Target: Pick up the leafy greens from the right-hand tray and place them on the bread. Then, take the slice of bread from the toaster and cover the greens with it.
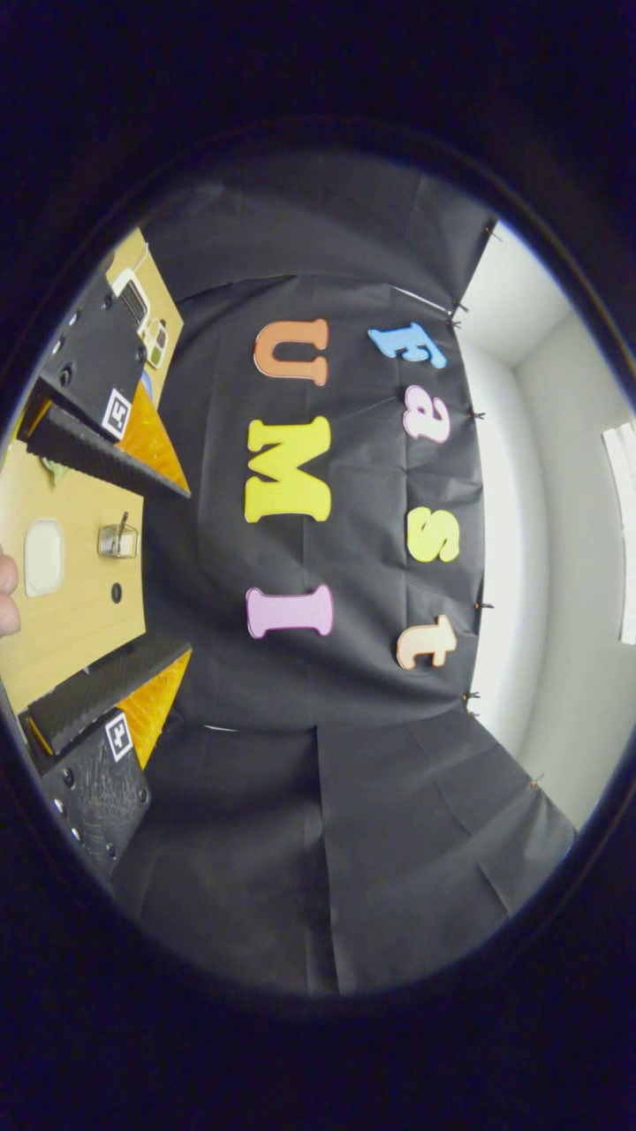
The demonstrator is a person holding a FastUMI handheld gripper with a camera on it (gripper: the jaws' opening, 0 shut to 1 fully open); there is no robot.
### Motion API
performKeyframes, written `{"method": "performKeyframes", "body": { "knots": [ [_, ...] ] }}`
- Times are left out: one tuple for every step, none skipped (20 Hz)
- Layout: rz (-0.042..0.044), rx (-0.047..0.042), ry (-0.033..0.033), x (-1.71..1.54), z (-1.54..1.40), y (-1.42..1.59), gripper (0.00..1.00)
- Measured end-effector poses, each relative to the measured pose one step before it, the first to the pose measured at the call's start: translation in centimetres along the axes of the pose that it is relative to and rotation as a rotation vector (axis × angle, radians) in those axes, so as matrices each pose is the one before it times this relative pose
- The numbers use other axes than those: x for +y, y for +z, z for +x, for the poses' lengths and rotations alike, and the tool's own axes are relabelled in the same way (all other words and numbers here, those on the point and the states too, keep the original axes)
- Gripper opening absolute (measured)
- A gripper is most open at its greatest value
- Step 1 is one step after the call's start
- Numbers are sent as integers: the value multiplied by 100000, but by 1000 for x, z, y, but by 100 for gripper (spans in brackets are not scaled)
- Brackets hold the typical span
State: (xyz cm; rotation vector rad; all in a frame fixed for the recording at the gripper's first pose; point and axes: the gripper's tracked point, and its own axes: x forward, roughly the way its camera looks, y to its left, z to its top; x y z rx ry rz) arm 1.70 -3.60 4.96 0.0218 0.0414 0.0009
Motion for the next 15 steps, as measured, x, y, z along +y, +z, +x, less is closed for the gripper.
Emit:
{"method": "performKeyframes", "body": {
  "knots": [
    [2029,-358,247,-73,-389,125,96],
    [979,124,-280,-163,-328,-71,96],
    [404,426,-143,-152,-206,-162,96],
    [-803,-264,-807,-278,13,-99,96],
    [-1146,-902,-698,-230,-55,269,96],
    [-1353,-1081,-204,124,-23,323,96],
    [-931,-563,-37,252,-19,224,96],
    [-519,-362,-7,299,90,-27,96],
    [542,-576,-289,294,63,246,96],
    [894,-146,-154,326,74,91,96],
    [1163,269,-63,441,155,-118,96],
    [1171,624,230,520,198,-262,96],
    [561,346,519,613,272,-103,96],
    [-151,370,164,526,286,-207,96],
    [-284,553,858,745,184,-133,96]
  ]
}}
